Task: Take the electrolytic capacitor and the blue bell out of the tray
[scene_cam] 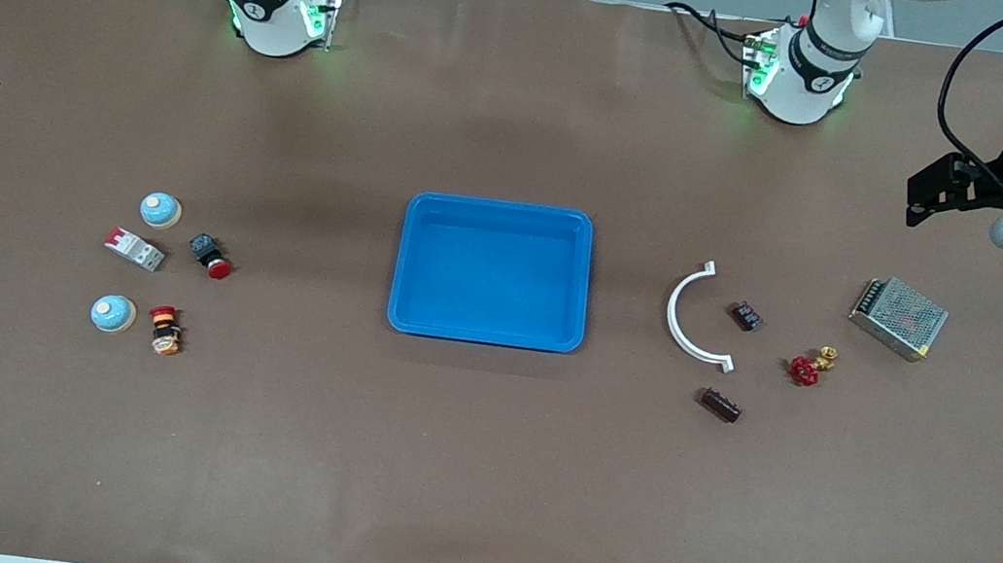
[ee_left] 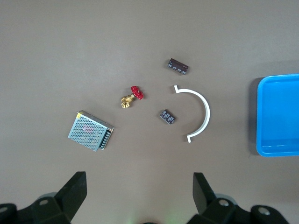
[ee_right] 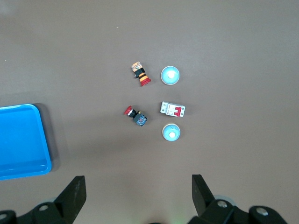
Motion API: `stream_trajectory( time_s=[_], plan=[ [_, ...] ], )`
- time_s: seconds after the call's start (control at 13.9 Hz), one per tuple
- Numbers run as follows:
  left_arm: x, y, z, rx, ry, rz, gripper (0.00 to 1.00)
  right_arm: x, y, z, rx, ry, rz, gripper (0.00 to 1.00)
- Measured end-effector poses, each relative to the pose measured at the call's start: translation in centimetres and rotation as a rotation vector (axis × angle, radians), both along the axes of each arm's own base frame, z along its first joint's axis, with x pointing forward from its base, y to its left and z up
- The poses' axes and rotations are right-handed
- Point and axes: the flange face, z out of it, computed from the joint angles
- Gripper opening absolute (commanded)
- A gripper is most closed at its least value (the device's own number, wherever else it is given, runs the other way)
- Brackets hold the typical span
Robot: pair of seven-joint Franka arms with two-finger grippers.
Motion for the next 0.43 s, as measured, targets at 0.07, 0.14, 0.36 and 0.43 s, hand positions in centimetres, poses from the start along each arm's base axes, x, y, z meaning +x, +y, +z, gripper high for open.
stream_trajectory(
  time_s=[0.07, 0.14, 0.36, 0.43],
  plan=[
    [0.0, 0.0, 0.0, -0.001, 0.001, -0.001, 1.0, -0.1, 0.0, 0.0, 0.0, -0.001, 0.0, 1.0],
    [0.0, 0.0, 0.0, -0.001, 0.001, -0.001, 1.0, -0.1, 0.0, 0.0, 0.0, -0.002, 0.0, 1.0],
    [0.0, 0.0, 0.2, -0.002, -0.003, -0.001, 1.0, 0.3, -0.1, -1.4, 0.001, 0.003, -0.003, 1.0],
    [-0.1, 0.0, 0.2, -0.002, -0.004, -0.001, 1.0, 0.5, -0.1, -2.2, 0.001, 0.007, -0.004, 1.0]
  ],
)
